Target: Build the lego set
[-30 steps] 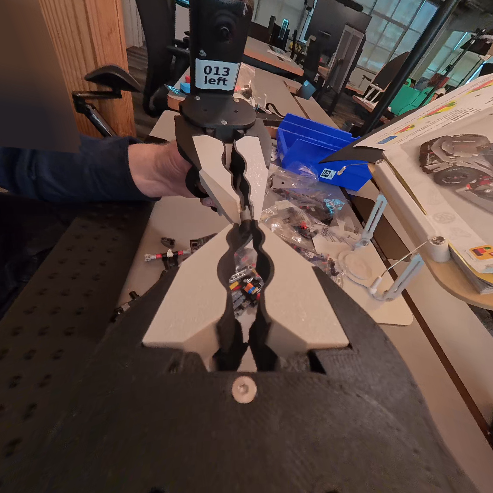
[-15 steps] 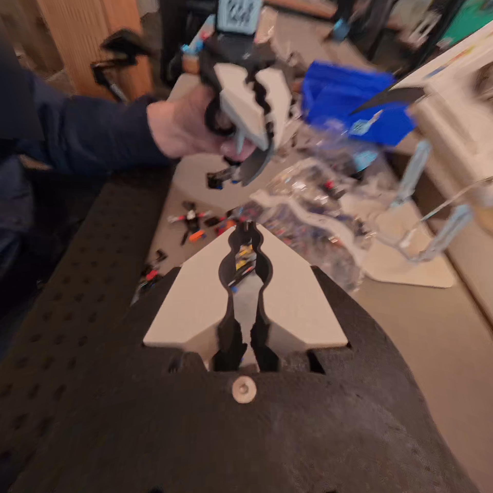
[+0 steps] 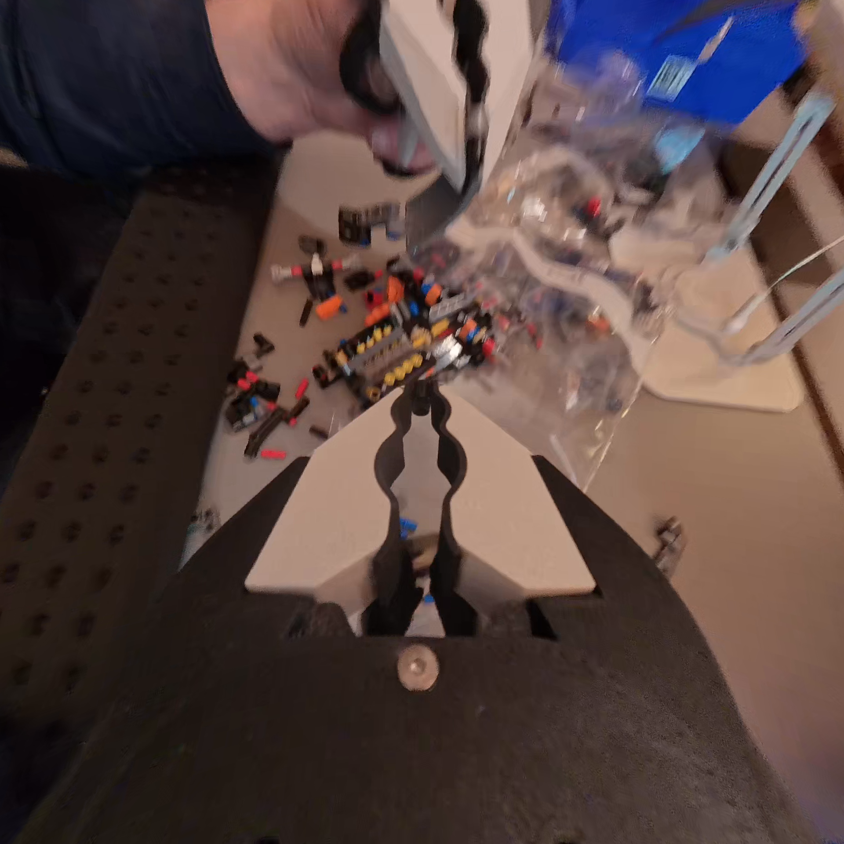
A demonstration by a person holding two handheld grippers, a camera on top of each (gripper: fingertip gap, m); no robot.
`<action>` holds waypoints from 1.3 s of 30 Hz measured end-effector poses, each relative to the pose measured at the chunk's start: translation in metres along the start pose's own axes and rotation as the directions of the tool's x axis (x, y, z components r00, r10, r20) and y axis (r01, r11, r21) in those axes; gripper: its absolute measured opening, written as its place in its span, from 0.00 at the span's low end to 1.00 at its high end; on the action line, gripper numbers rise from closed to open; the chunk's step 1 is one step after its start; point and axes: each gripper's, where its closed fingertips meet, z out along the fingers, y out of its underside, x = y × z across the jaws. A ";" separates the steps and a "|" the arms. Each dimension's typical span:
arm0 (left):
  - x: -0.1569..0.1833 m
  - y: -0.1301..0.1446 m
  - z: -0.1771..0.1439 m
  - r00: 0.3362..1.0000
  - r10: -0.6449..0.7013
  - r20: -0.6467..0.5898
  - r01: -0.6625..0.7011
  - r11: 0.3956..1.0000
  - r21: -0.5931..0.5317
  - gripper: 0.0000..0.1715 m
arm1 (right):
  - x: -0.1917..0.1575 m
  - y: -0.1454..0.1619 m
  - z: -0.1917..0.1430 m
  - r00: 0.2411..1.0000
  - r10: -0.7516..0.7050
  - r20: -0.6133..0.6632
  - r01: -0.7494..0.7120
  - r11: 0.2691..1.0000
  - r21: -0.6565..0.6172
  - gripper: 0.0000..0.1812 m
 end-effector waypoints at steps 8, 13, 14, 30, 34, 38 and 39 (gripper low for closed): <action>-0.001 0.006 0.005 1.000 0.009 0.014 -0.009 0.999 -0.034 0.00 | -0.019 0.059 0.020 0.980 0.154 0.127 -0.112 0.952 -0.283 0.06; 0.002 0.012 0.012 1.000 0.024 0.007 -0.023 0.997 -0.068 0.00 | -0.009 0.058 0.018 0.982 0.172 0.082 -0.143 0.948 -0.285 0.08; 0.002 0.012 0.013 1.000 0.025 0.007 -0.025 0.997 -0.071 0.00 | -0.004 0.046 0.015 0.987 0.152 0.059 -0.135 0.965 -0.227 0.06; 0.006 0.025 0.026 0.998 0.066 0.004 -0.065 0.986 -0.153 0.00 | 0.009 -0.054 0.006 0.990 -0.039 -0.138 0.063 0.982 0.179 0.04; 0.005 0.027 0.026 0.998 0.070 0.010 -0.067 0.984 -0.165 0.00 | 0.009 -0.052 0.007 0.987 -0.048 -0.153 0.074 0.984 0.164 0.01; 0.006 0.023 0.026 0.997 0.077 0.011 -0.075 0.987 -0.140 0.00 | 0.009 -0.052 0.006 0.987 -0.047 -0.156 0.072 0.985 0.158 0.00; 0.007 0.022 0.026 0.997 0.081 0.012 -0.079 0.988 -0.136 0.00 | 0.008 -0.054 0.005 0.986 -0.051 -0.158 0.076 0.984 0.158 0.00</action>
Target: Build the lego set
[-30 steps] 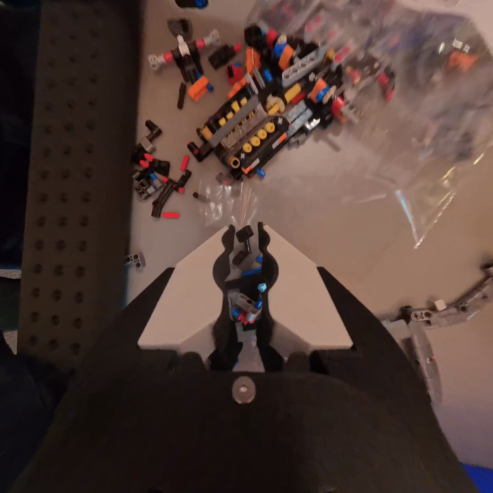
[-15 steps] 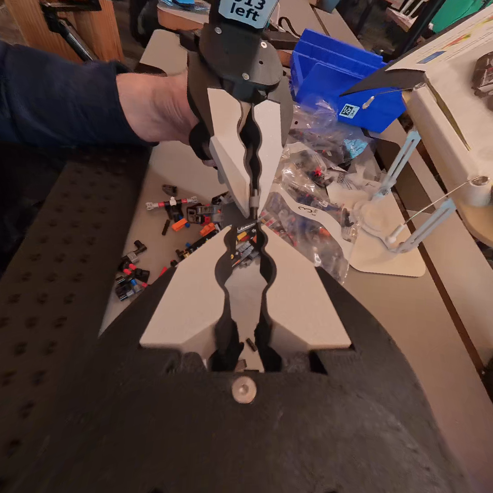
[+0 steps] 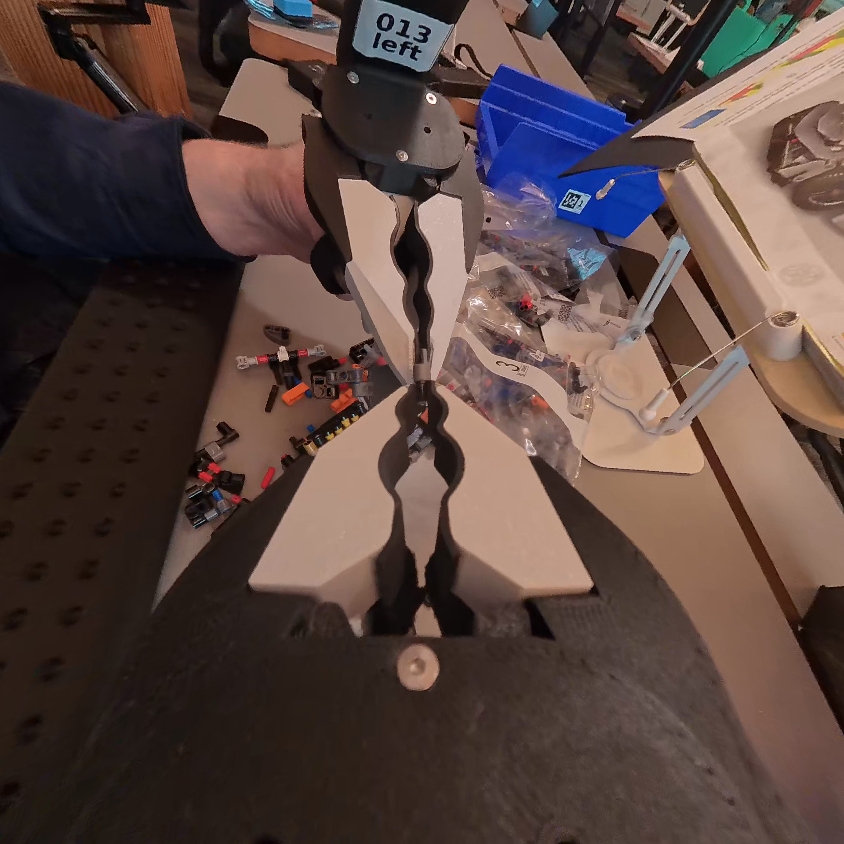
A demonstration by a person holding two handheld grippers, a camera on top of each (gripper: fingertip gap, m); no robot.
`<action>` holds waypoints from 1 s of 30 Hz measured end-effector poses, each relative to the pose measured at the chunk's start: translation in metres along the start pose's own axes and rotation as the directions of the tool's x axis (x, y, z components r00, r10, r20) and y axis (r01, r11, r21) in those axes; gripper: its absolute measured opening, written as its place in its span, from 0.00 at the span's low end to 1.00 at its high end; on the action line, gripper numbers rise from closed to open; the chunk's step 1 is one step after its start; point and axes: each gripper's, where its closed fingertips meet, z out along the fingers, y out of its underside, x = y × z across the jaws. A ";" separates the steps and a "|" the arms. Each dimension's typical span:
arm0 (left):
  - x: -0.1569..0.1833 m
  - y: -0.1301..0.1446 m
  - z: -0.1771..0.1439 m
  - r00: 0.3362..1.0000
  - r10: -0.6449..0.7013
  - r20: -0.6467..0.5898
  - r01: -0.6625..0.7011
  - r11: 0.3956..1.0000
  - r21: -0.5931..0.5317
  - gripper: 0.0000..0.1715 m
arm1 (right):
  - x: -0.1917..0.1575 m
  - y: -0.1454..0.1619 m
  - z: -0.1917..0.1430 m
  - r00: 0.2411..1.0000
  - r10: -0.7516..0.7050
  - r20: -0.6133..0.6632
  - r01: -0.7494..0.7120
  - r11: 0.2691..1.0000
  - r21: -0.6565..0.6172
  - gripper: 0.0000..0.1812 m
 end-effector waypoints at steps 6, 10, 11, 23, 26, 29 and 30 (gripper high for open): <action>0.000 -0.009 -0.001 0.997 0.042 0.060 -0.044 0.999 0.020 0.00 | 0.001 0.000 -0.005 1.000 -0.001 -0.016 0.000 1.000 -0.025 0.00; 0.001 -0.008 0.002 0.995 0.061 0.078 -0.061 0.998 -0.004 0.00 | -0.001 0.005 -0.007 1.000 -0.015 -0.011 0.014 0.999 -0.052 0.00; 0.002 -0.010 0.001 0.995 0.057 0.080 -0.058 0.998 0.005 0.00 | -0.001 0.006 -0.008 1.000 -0.008 -0.006 0.008 0.999 -0.049 0.00; -0.004 -0.066 -0.043 0.994 -0.104 0.041 0.082 0.928 0.364 0.00 | 0.011 0.031 -0.006 0.998 0.037 -0.050 -0.044 0.991 -0.129 0.00; -0.028 -0.041 -0.052 0.981 -0.099 0.167 0.053 0.963 0.263 0.00 | 0.011 0.044 0.004 0.996 0.067 -0.051 -0.075 0.985 -0.158 0.01; -0.020 -0.031 -0.028 0.989 -0.090 0.115 0.064 0.976 0.209 0.00 | 0.009 0.023 -0.005 0.996 0.091 0.003 -0.091 0.992 -0.087 0.00; -0.020 -0.036 -0.029 0.991 -0.097 0.094 0.073 0.970 0.231 0.00 | 0.007 0.035 -0.004 0.992 0.120 0.026 -0.116 0.985 -0.125 0.00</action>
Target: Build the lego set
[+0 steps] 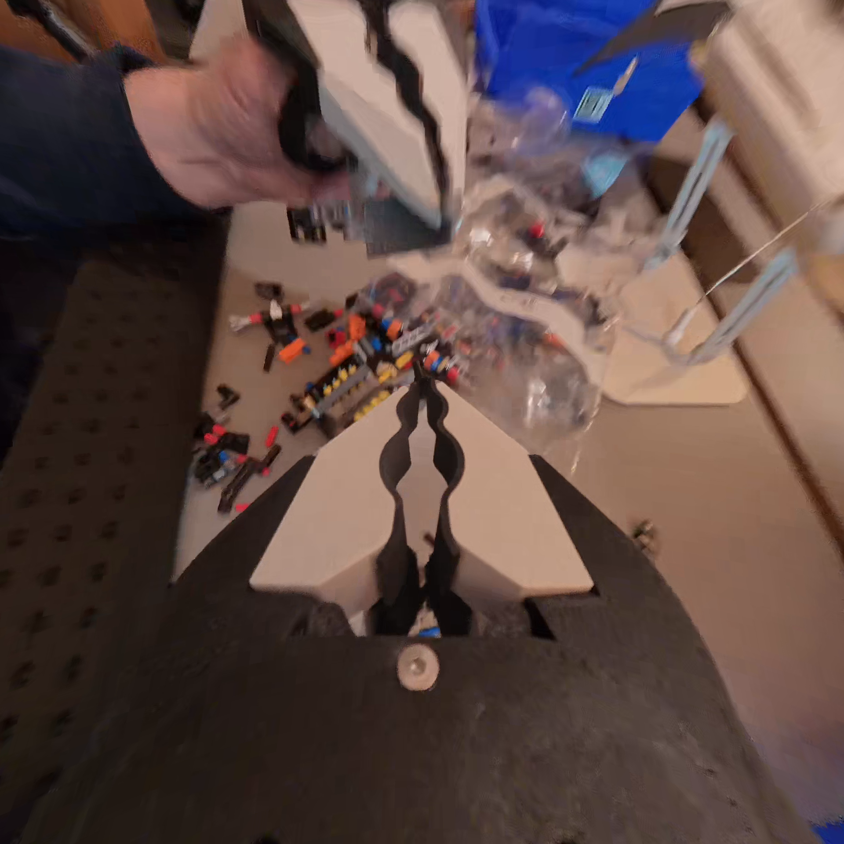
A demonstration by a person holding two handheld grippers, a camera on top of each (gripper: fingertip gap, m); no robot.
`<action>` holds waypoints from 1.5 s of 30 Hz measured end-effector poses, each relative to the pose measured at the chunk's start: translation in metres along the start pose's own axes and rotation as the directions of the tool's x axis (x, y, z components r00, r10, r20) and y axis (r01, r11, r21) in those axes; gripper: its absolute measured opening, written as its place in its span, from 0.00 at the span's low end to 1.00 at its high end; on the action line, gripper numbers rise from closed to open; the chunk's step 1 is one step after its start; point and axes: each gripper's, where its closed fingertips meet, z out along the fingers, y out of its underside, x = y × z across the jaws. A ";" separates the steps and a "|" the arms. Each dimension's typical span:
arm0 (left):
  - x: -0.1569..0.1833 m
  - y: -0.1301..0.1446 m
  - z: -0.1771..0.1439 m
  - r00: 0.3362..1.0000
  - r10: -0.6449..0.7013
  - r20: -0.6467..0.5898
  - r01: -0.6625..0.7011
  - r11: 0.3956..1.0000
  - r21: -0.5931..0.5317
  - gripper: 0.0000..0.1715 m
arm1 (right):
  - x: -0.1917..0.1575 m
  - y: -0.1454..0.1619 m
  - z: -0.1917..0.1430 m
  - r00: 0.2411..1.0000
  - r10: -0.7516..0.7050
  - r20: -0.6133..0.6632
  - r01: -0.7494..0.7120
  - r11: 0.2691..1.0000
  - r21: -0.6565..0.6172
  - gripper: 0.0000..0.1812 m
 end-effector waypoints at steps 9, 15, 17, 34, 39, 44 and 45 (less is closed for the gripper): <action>0.001 0.003 0.008 0.997 -0.055 -0.047 0.057 0.998 0.025 0.00 | -0.021 0.086 0.000 0.986 0.111 0.124 -0.064 0.940 -0.334 0.05; -0.001 0.005 0.013 0.997 -0.068 -0.032 0.069 0.997 0.028 0.00 | -0.018 0.085 0.006 0.996 0.039 0.086 -0.005 0.932 -0.364 0.09; -0.002 0.004 0.015 0.997 -0.077 -0.026 0.078 0.996 0.039 0.00 | -0.019 0.058 0.008 0.997 0.003 0.077 0.018 0.965 -0.262 0.09; -0.032 0.004 0.017 0.973 -0.126 0.195 0.110 0.990 0.089 0.00 | -0.019 -0.034 0.045 0.942 -0.250 -0.224 0.249 0.968 -0.032 0.08; -0.035 0.004 0.015 0.969 -0.134 0.207 0.116 0.989 0.096 0.00 | -0.016 -0.036 0.046 0.929 -0.259 -0.265 0.257 0.965 -0.040 0.05; -0.025 -0.007 0.008 0.982 0.021 0.187 -0.032 0.998 0.058 0.14 | -0.013 -0.043 0.026 0.983 -0.090 -0.160 0.111 0.986 0.127 0.04; -0.019 -0.008 0.007 0.981 0.083 0.177 -0.090 0.995 0.030 0.15 | -0.014 -0.044 0.021 0.991 -0.060 -0.120 0.079 0.984 0.161 0.03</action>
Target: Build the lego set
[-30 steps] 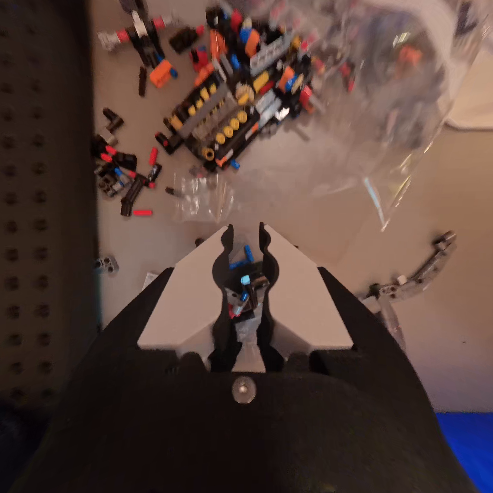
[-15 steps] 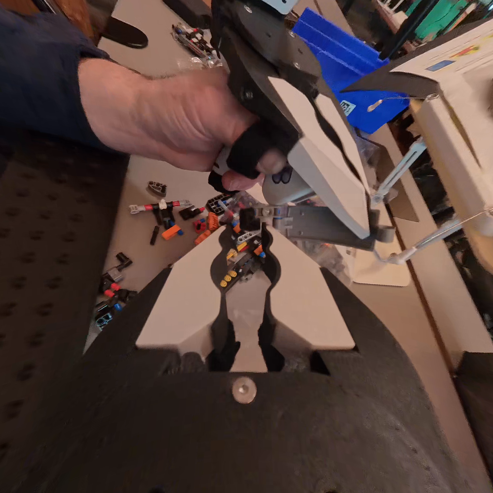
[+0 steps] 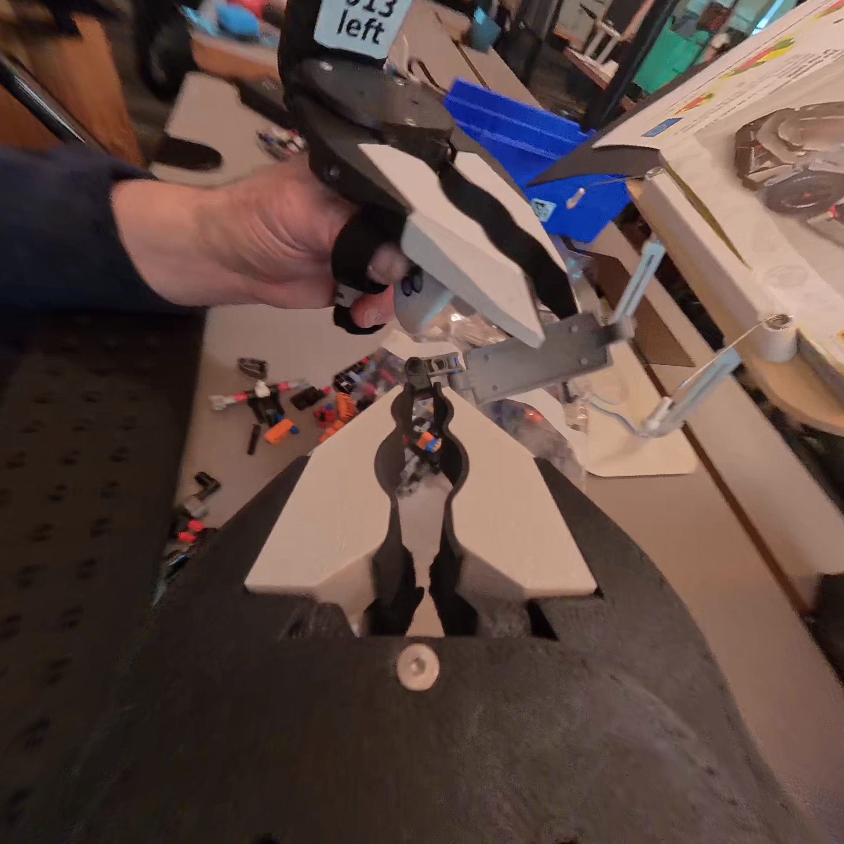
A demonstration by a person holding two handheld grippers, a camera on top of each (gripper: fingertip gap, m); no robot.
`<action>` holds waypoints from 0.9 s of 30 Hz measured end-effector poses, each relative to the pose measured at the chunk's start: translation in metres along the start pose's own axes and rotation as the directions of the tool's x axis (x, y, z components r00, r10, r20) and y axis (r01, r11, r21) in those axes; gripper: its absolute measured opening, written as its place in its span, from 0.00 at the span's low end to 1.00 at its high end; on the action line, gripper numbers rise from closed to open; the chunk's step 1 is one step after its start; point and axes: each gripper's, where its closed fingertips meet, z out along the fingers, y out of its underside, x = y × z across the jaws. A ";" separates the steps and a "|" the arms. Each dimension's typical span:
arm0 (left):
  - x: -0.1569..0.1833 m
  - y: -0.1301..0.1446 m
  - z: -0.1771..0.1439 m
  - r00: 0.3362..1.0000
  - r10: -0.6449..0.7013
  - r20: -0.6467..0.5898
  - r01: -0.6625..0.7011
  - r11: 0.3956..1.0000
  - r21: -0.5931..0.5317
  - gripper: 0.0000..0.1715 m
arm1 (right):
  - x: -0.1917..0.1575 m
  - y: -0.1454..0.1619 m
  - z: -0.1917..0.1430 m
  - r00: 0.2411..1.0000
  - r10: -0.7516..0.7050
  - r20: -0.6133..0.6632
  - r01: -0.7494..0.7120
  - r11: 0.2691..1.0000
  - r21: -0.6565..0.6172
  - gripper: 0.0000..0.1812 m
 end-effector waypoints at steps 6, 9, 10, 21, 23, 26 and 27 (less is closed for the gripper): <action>0.013 0.007 -0.008 0.969 0.248 -0.003 -0.247 0.964 -0.103 0.15 | 0.004 0.009 -0.014 0.995 0.072 0.070 -0.072 0.997 0.007 0.02; 0.027 0.006 -0.010 0.947 0.312 -0.074 -0.318 0.944 -0.086 0.15 | -0.004 0.009 -0.016 0.990 0.067 0.128 -0.069 0.998 0.011 0.02; 0.036 0.009 -0.010 0.935 0.335 -0.118 -0.346 0.934 -0.091 0.16 | -0.008 0.009 -0.016 0.986 0.070 0.153 -0.072 0.997 0.008 0.02; 0.078 0.041 -0.006 0.842 0.440 -0.313 -0.504 0.847 -0.166 0.06 | -0.032 0.014 -0.026 0.931 0.110 0.347 -0.116 0.993 -0.003 0.02; 0.081 0.043 -0.006 0.831 0.450 -0.327 -0.521 0.836 -0.172 0.05 | -0.034 0.015 -0.028 0.925 0.117 0.362 -0.123 0.992 -0.007 0.02; 0.084 0.045 -0.006 0.820 0.468 -0.330 -0.541 0.822 -0.178 0.05 | -0.036 0.016 -0.029 0.915 0.122 0.384 -0.129 0.992 -0.010 0.02; 0.085 0.043 -0.007 0.821 0.468 -0.328 -0.540 0.822 -0.179 0.04 | -0.038 0.016 -0.030 0.910 0.124 0.396 -0.131 0.991 -0.009 0.02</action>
